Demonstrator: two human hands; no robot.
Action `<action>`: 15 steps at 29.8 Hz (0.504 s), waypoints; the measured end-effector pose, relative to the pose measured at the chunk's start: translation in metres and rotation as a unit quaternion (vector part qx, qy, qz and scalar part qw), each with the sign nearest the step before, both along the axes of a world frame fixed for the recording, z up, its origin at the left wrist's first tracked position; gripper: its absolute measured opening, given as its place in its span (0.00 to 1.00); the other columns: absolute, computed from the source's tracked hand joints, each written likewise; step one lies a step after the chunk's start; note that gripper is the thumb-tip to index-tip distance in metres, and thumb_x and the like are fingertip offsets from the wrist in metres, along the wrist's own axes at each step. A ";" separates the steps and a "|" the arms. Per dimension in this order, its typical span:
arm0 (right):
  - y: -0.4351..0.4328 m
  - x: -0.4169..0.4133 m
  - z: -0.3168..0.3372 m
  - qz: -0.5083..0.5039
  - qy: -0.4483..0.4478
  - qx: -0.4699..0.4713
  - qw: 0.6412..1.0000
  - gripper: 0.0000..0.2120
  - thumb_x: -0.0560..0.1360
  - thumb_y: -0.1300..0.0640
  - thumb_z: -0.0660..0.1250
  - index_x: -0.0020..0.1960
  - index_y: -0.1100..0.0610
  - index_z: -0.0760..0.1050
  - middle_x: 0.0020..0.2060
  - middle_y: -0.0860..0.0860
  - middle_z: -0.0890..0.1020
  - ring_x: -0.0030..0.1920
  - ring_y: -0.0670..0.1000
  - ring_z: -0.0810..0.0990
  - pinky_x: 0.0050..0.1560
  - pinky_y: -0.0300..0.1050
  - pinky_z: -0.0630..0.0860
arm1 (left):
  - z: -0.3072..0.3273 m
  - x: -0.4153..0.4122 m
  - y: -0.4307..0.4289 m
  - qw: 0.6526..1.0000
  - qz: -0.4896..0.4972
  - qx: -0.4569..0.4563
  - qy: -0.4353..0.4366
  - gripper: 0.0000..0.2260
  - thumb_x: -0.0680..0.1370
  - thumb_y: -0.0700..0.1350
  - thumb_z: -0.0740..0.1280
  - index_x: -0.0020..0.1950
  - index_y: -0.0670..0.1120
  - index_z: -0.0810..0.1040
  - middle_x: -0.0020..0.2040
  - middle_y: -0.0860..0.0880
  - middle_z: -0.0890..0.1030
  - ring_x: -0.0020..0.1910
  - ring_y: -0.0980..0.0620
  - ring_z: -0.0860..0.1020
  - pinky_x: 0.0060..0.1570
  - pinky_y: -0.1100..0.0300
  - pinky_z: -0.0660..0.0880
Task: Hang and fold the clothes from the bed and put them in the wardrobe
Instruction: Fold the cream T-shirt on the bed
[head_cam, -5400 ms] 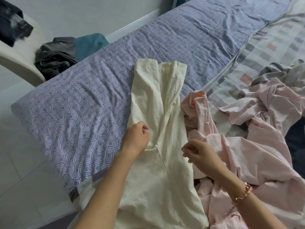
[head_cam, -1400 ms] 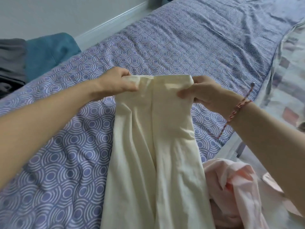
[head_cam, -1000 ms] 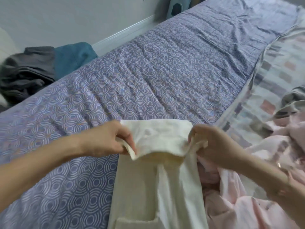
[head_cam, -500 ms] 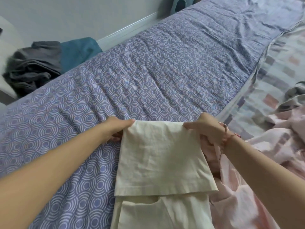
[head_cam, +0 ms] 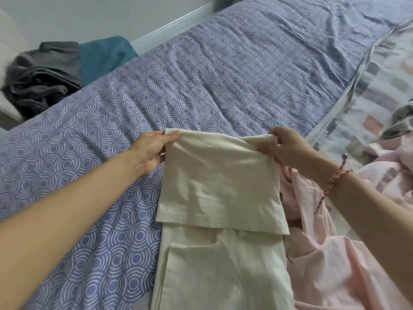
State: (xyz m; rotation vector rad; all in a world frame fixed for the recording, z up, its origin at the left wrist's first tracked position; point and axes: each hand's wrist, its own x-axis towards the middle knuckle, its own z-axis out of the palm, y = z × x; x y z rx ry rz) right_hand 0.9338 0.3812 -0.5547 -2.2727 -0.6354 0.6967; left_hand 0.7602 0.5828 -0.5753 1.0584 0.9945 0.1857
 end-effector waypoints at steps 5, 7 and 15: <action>-0.042 -0.033 0.024 -0.043 0.103 0.144 0.983 0.12 0.71 0.66 0.71 0.52 0.61 0.72 0.34 0.51 0.75 0.25 0.40 0.72 0.25 0.32 0.70 | 0.030 -0.053 -0.018 0.993 -0.099 -0.018 -0.056 0.16 0.62 0.48 0.76 0.45 0.44 0.79 0.34 0.52 0.82 0.38 0.55 0.79 0.43 0.61 0.77; -0.063 -0.051 0.034 0.004 0.117 0.160 0.980 0.12 0.69 0.69 0.71 0.50 0.59 0.75 0.35 0.51 0.76 0.29 0.39 0.73 0.30 0.32 0.71 | 0.034 -0.079 -0.030 0.986 -0.161 -0.002 -0.042 0.29 0.47 0.54 0.83 0.43 0.45 0.82 0.36 0.52 0.82 0.37 0.58 0.80 0.38 0.64 0.79; -0.186 -0.172 0.026 0.184 -0.019 0.028 0.982 0.15 0.62 0.60 0.68 0.43 0.42 0.75 0.42 0.41 0.75 0.39 0.37 0.73 0.39 0.29 0.67 | 0.025 -0.193 -0.102 0.890 -0.445 0.051 0.084 0.11 0.57 0.44 0.71 0.38 0.49 0.85 0.45 0.44 0.83 0.47 0.51 0.79 0.49 0.62 0.74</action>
